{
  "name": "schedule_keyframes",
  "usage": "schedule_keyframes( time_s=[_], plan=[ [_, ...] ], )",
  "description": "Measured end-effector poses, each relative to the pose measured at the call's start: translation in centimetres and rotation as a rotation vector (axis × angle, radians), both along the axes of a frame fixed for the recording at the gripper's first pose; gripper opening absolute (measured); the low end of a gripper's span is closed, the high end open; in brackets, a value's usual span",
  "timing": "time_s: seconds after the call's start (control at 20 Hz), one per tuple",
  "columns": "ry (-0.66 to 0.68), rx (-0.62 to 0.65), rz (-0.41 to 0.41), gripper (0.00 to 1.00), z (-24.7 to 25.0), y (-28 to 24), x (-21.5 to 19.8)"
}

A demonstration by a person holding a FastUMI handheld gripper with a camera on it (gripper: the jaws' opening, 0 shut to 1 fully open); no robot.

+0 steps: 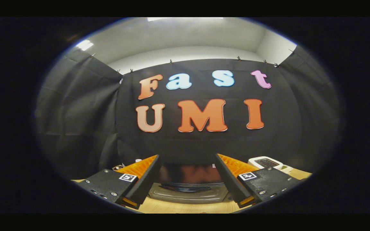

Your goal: Open the toaster oven, put the food inside, and close the toaster oven door.

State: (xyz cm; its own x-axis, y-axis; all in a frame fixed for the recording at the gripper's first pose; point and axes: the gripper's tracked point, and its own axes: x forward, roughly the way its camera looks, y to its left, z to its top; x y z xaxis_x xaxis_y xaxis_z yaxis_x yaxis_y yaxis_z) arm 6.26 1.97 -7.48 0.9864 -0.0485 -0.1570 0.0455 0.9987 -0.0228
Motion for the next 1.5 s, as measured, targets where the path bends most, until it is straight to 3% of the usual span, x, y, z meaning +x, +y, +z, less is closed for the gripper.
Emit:
schedule_keyframes(
  time_s=[0.3,0.55,0.7,0.95,1.15,1.2,1.5],
  plan=[
    [0.146,-0.050,-0.022,0.99,-6.5,-0.8,2.3],
    [0.258,-0.004,-0.028,1.00,-11.4,-0.3,3.0],
    [0.298,0.028,-0.042,0.99,-13.2,-0.6,3.0],
    [0.259,-0.026,-0.034,0.98,-13.3,-0.3,2.8],
    [0.275,0.000,-0.009,0.86,-13.3,0.6,1.3],
    [0.263,0.011,-0.002,0.79,-13.1,0.8,1.0],
    [0.344,-0.017,0.067,0.75,-13.2,1.4,-2.8]
  ],
)
